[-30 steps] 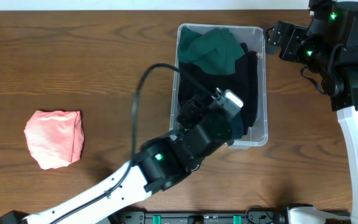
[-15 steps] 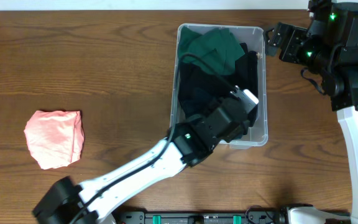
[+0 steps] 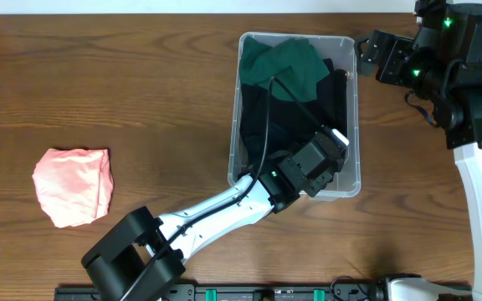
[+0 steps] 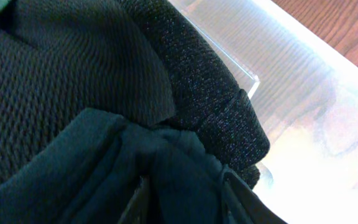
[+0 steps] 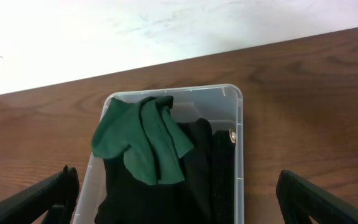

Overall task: Pack container
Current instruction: 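Release and press the teal cloth into the bin's lower part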

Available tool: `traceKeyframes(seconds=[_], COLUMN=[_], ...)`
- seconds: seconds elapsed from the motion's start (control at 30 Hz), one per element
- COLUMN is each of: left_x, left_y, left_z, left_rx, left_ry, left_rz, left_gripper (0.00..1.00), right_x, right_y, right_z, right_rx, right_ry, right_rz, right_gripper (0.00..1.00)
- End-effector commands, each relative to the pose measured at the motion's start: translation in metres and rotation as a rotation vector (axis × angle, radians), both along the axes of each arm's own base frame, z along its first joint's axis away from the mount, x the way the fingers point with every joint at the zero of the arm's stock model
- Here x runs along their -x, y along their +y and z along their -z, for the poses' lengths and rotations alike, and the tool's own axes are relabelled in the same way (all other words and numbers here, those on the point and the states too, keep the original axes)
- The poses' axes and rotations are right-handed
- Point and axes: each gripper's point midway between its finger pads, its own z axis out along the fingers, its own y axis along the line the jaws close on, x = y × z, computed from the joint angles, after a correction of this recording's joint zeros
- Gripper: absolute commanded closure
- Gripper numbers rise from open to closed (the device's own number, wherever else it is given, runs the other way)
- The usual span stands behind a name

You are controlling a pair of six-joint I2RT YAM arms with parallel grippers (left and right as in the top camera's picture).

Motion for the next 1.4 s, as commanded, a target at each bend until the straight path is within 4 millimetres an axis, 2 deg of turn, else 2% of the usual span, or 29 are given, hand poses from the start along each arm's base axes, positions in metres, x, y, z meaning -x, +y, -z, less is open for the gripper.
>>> traceKeyframes(seconds=[0.0, 0.1, 0.27, 0.33, 0.4, 0.5, 0.57, 0.67, 0.77, 0.9, 1.0, 1.1, 1.17, 1.37], left_x=[0.008, -0.001, -0.025, -0.035, -0.046, -0.061, -0.066, -0.054, -0.032, -0.014, -0.018, -0.031, -0.039, -0.056], left_y=[-0.002, -0.003, 0.006, 0.013, 0.021, 0.032, 0.034, 0.020, 0.004, -0.002, 0.003, 0.011, 0.016, 0.038], left_z=[0.009, -0.011, -0.067, -0.081, -0.085, -0.067, -0.042, -0.001, 0.025, 0.041, 0.043, 0.031, 0.011, -0.074], left_rx=[-0.003, 0.044, 0.161, 0.193, 0.203, 0.182, 0.179, 0.171, 0.196, 0.181, 0.156, 0.159, 0.188, 0.333], left_ry=[0.052, 0.002, -0.116, -0.140, -0.151, -0.123, -0.049, 0.086, 0.232, 0.315, 0.289, 0.239, 0.199, 0.071], left_rz=[0.003, -0.013, -0.081, -0.106, -0.134, -0.188, -0.219, -0.150, -0.089, -0.068, -0.096, -0.137, -0.155, -0.185], left_gripper=[0.61, 0.60, 0.56, 0.56, 0.56, 0.56, 0.57, 0.63, 0.66, 0.66, 0.65, 0.65, 0.64, 0.56], right_x=[0.001, 0.001, 0.001, 0.001, 0.001, 0.001, 0.001, 0.001, 0.001, 0.001, 0.001, 0.001, 0.001, 0.001], right_y=[-0.003, -0.003, -0.003, -0.003, -0.003, -0.003, -0.003, -0.003, -0.003, -0.003, -0.003, -0.003, -0.003, -0.003], right_z=[-0.002, -0.002, -0.002, -0.002, -0.002, -0.002, -0.002, -0.002, -0.002, -0.002, -0.002, -0.002, -0.002, -0.002], right_rx=[-0.004, -0.004, -0.004, -0.004, -0.004, -0.004, -0.004, -0.004, -0.004, -0.004, -0.004, -0.004, -0.004, -0.004], right_ry=[-0.004, -0.004, -0.004, -0.004, -0.004, -0.004, -0.004, -0.004, -0.004, -0.004, -0.004, -0.004, -0.004, -0.004], right_rz=[0.013, 0.012, 0.012, 0.012, 0.012, 0.012, 0.013, 0.012, 0.013, 0.012, 0.012, 0.012, 0.012, 0.012], right_gripper=[0.01, 0.01, 0.01, 0.01, 0.01, 0.01, 0.01, 0.01, 0.01, 0.01, 0.01, 0.01, 0.01, 0.01])
